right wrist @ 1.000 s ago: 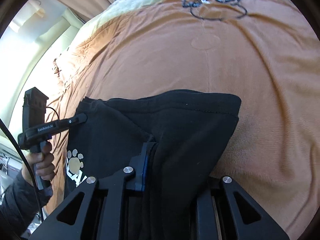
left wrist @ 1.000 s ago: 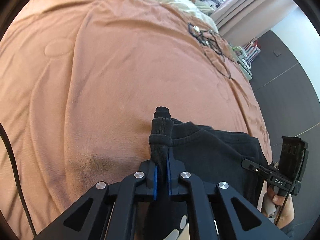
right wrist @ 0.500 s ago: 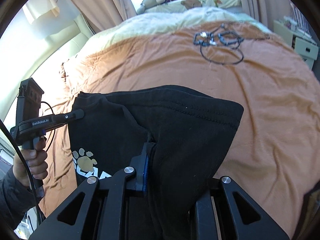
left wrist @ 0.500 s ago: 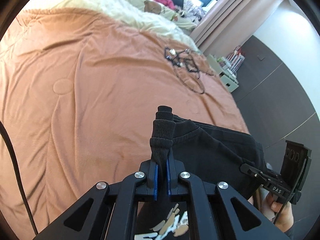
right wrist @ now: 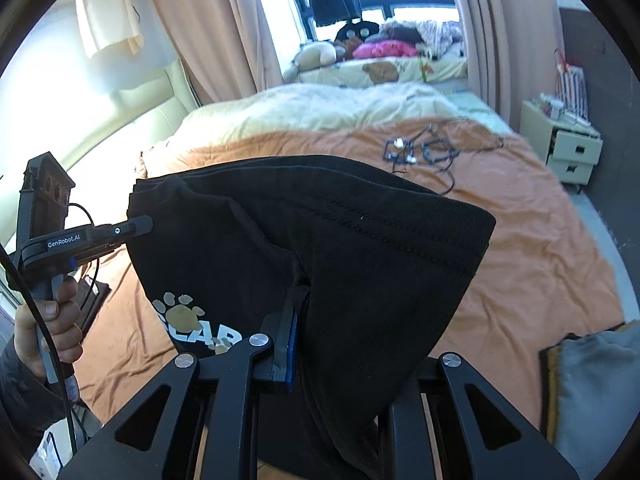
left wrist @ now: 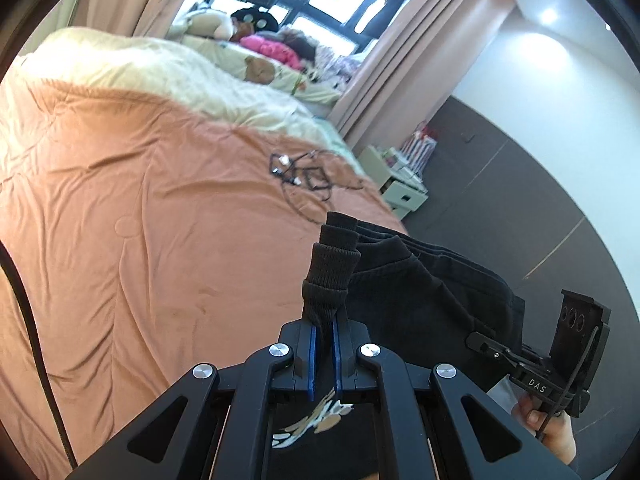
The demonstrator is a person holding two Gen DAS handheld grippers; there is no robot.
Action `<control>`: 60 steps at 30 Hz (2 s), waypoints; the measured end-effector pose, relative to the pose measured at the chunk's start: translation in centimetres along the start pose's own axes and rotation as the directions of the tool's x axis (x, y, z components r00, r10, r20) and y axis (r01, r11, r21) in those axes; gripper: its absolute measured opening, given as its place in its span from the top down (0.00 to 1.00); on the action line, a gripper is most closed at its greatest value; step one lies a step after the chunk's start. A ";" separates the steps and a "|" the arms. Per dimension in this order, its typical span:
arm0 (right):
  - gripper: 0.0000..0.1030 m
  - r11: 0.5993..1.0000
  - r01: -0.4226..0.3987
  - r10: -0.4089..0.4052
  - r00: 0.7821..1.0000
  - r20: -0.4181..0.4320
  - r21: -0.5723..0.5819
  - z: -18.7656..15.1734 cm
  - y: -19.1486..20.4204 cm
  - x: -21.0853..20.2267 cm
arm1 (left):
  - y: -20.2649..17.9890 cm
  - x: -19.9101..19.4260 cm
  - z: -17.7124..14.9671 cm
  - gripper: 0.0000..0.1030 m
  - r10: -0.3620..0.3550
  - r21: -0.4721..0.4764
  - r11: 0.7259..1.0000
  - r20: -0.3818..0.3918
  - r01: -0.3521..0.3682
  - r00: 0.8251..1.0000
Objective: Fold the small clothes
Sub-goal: 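Lift the black shirt off the bed with both closed tools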
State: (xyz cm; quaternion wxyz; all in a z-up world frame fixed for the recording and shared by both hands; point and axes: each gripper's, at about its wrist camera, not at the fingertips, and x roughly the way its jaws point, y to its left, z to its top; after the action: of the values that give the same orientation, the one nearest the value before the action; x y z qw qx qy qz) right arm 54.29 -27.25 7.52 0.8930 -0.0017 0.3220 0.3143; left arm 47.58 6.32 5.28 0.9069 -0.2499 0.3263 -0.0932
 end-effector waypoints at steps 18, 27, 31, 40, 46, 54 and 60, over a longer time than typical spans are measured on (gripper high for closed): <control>0.88 0.983 0.185 -0.183 0.974 0.130 -0.003 -6.2 5.6 -23.5 | -14.0 -10.7 -1.8 0.94 -0.226 0.089 0.971 0.023 0.223 0.974; 0.89 0.969 0.247 -0.245 0.953 0.175 0.014 -12.0 7.2 -32.7 | -23.5 -10.5 -5.9 0.95 -0.332 0.185 0.923 -0.062 0.338 0.941; 0.89 0.960 0.276 -0.278 0.941 0.191 0.041 -13.9 6.4 -35.4 | -27.7 -9.4 -7.5 0.95 -0.365 0.220 0.899 -0.097 0.378 0.926; 0.89 0.932 0.352 -0.363 0.901 0.237 0.088 -16.3 6.3 -39.6 | -34.5 -6.5 -10.1 0.94 -0.423 0.247 0.857 -0.166 0.453 0.891; 0.89 0.918 0.386 -0.395 0.883 0.252 0.087 -16.9 6.5 -40.2 | -38.4 -4.9 -11.7 0.94 -0.463 0.257 0.823 -0.213 0.506 0.861; 0.89 0.898 0.430 -0.439 0.864 0.248 0.094 -18.1 5.6 -40.7 | -41.9 -2.6 -13.9 0.95 -0.521 0.239 0.777 -0.275 0.583 0.808; 0.89 0.887 0.448 -0.463 0.855 0.236 0.114 -18.2 4.5 -39.9 | -43.9 -0.8 -15.5 0.95 -0.517 0.230 0.768 -0.329 0.598 0.790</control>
State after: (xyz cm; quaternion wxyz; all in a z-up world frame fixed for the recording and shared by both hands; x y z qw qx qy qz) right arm 17.58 -49.72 17.01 0.9756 -0.0129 0.2029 0.0827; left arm 36.76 -37.12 17.99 0.8177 -0.1708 0.3265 -0.4423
